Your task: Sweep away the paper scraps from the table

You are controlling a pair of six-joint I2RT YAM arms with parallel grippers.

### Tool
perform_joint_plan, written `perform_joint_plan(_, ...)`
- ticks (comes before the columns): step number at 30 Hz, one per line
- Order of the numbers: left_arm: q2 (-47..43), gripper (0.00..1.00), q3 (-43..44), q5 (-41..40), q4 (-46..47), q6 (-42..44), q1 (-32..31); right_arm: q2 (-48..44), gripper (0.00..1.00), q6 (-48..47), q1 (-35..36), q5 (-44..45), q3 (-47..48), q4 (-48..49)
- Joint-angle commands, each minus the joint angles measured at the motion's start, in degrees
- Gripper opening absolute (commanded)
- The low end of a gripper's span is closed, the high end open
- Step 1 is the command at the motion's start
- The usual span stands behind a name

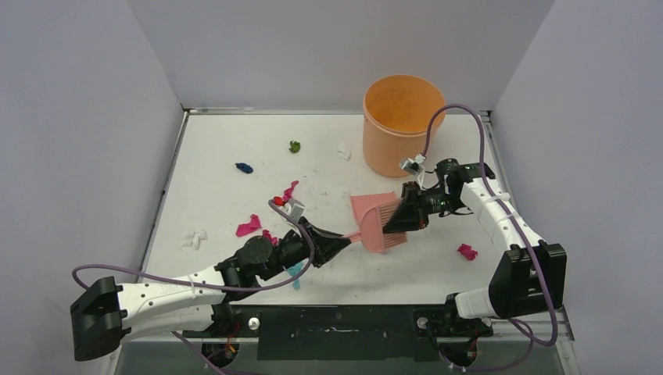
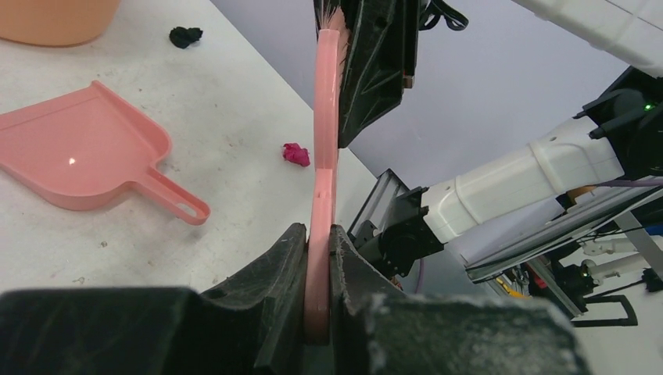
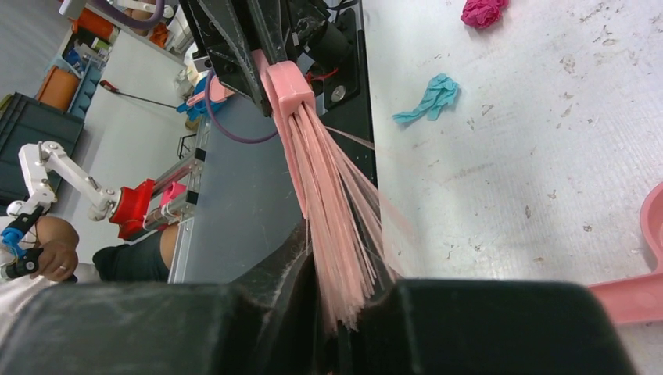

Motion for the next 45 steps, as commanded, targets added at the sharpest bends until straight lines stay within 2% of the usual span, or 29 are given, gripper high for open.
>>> perform_joint_plan(1, -1.5, 0.05, 3.0, -0.1, 2.6, 0.7, 0.4, -4.0, 0.12, 2.1, -0.3, -6.0, -0.8, 4.1)
perform_joint_plan(2, -2.3, 0.04, 3.0, -0.7, 1.5, 1.0, 0.4, -4.2, 0.19, 2.7, -0.4, -6.0, -1.1, 5.1)
perform_joint_plan(4, -5.1, 0.02, 3.6, -1.8, -2.2, 1.9, 0.7, -4.5, 0.41, 3.7, -1.0, -5.1, -1.5, 7.0)
perform_joint_plan(7, -9.1, 0.0, 6.0, -4.8, -12.0, 4.0, 0.9, -4.1, 0.68, 2.6, -2.2, -2.0, -1.2, 7.3)
perform_joint_plan(10, -12.2, 0.0, 10.7, -7.1, -24.7, 6.0, 1.0, -3.3, 0.78, -0.6, -3.3, 4.2, -2.3, 8.5)
perform_joint_plan(12, -13.2, 0.0, 14.7, -9.8, -35.0, 6.7, 1.0, -3.5, 0.79, 6.1, -5.3, 8.7, -6.1, 17.4)
perform_joint_plan(15, -13.0, 0.0, 21.7, -14.7, -49.3, 7.6, 0.9, -7.7, 0.78, 32.1, -6.9, 18.4, -15.8, 42.9)
perform_joint_plan(16, -12.4, 0.0, 23.9, -16.8, -53.9, 8.3, 1.0, -9.6, 0.78, 36.3, -6.0, 22.6, -17.9, 47.4)
perform_joint_plan(19, -10.4, 0.0, 28.6, -22.0, -64.2, 11.2, 1.0, -15.3, 0.81, 37.9, 0.7, 40.6, -19.7, 53.1)
perform_joint_plan(22, -8.6, 0.0, 31.2, -27.1, -68.4, 15.4, 1.1, -18.6, 0.85, 37.2, 4.2, 48.8, -18.5, 53.8)
perform_joint_plan(26, -5.9, 0.0, 31.7, -30.4, -68.5, 22.2, 3.5, -19.2, 0.93, 35.7, 6.4, 56.3, -16.2, 53.2)
perform_joint_plan(28, -3.3, 0.0, 31.3, -27.5, -67.6, 25.0, 7.9, -18.8, 0.97, 34.3, 7.7, 60.1, -14.9, 53.1)
perform_joint_plan(29, -2.2, 0.0, 31.1, -24.8, -67.2, 25.8, 10.7, -18.8, 0.93, 33.4, 7.9, 59.1, -14.5, 53.2)
perform_joint_plan(30, -1.3, 0.0, 30.7, -22.3, -66.4, 26.1, 13.3, -18.8, 0.9, 31.8, 8.0, 53.1, -14.3, 53.5)
perform_joint_plan(34, -4.2, 0.0, 22.8, -16.4, -57.5, 28.4, 20.9, -17.2, 0.9, 36.1, 7.8, 38.6, -16.7, 57.9)
perform_joint_plan(35, -6.4, 0.0, 20.2, -15.6, -54.9, 28.5, 22.4, -15.4, 0.92, 35.0, 8.1, 36.1, -16.6, 57.3)
perform_joint_plan(36, -8.5, 0.0, 18.3, -13.1, -52.5, 28.7, 24.9, -13.4, 0.99, 33.7, 8.8, 35.4, -16.2, 56.5)
perform_joint_plan(38, -12.6, 0.0, 16.2, -11.3, -50.9, 29.6, 27.2, -9.6, 0.9, 32.5, 11.6, 41.9, -14.2, 53.9)
perform_joint_plan(40, -15.7, 0.0, 15.2, -14.6, -49.9, 30.9, 27.5, -6.1, 0.87, 33.0, 13.5, 48.1, -11.3, 51.9)
perform_joint_plan(43, -18.1, 0.0, 14.5, -16.6, -48.9, 31.3, 27.7, -2.5, 0.81, 31.2, 14.3, 48.8, -9.0, 49.3)
perform_joint_plan(45, -18.8, 0.0, 14.2, -16.4, -48.6, 31.5, 27.9, -2.0, 0.79, 30.4, 16.9, 52.6, -8.5, 48.3)
